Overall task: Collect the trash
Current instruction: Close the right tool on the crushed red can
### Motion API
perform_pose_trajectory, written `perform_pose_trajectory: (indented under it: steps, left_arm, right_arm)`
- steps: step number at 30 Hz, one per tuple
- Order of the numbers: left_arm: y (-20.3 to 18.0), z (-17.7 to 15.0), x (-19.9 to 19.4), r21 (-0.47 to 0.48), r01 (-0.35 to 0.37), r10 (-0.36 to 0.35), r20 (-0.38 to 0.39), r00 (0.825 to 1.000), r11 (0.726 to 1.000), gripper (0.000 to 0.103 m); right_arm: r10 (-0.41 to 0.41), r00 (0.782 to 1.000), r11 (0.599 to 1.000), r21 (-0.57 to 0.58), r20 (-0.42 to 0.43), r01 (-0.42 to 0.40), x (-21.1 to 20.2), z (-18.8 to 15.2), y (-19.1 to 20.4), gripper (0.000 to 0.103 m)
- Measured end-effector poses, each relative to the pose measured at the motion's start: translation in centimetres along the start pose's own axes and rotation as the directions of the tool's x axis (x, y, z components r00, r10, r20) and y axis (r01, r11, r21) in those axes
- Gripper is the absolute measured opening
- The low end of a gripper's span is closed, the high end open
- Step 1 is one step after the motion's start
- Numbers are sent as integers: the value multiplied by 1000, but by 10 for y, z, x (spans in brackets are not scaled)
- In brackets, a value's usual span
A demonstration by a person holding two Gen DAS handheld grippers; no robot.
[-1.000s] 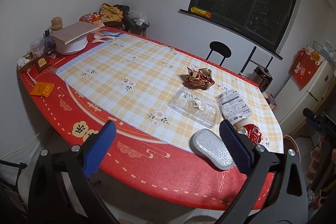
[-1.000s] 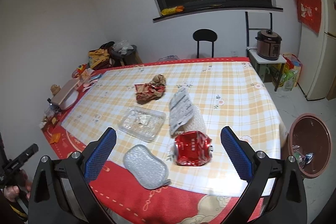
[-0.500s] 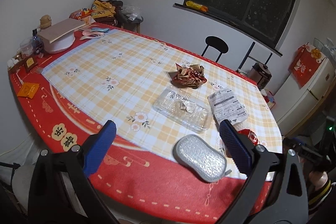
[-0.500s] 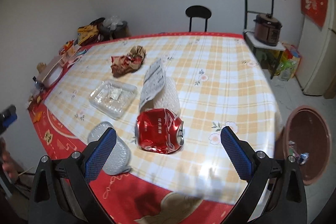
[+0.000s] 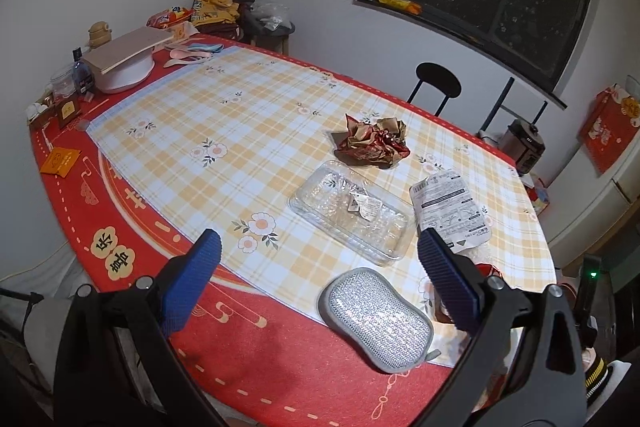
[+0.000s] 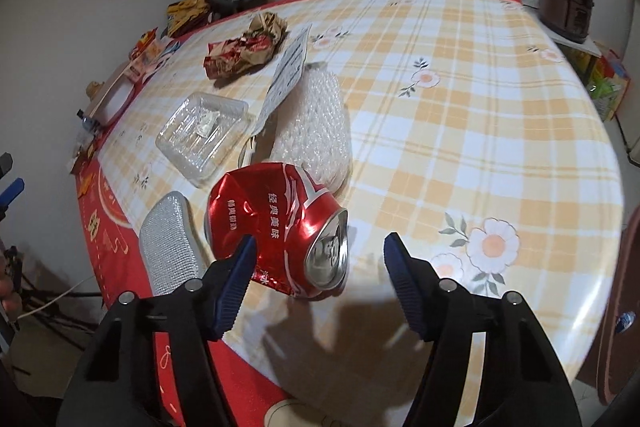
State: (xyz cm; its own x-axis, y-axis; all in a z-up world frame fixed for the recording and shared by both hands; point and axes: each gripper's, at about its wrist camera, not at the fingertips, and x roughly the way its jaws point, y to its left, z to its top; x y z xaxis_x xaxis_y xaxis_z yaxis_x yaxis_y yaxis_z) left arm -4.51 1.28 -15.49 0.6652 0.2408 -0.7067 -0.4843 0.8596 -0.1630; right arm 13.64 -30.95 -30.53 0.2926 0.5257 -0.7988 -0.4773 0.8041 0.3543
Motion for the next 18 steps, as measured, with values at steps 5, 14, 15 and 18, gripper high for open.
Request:
perform_pose_trajectory:
  steps: [5, 14, 15, 18]
  left_arm:
    - [-13, 1, 4, 0, -15, 15, -10, 1000, 1000, 97]
    - [-34, 6, 13, 40, 4, -3, -22, 1000, 999, 97]
    - [-36, 5, 15, 45, 9, -8, -27, 1000, 999, 97]
    - [-37, 2, 22, 55, 17, -15, -45, 999, 998, 97]
  right_arm:
    - [38, 998, 999, -29, -42, -40, 16, 4, -1, 62]
    - [94, 992, 995, 24, -82, -93, 36, 3, -10, 57]
    - [96, 992, 995, 24, -84, -95, 37, 3, -11, 55]
    - [120, 989, 992, 42, -88, -117, 40, 3, -14, 41]
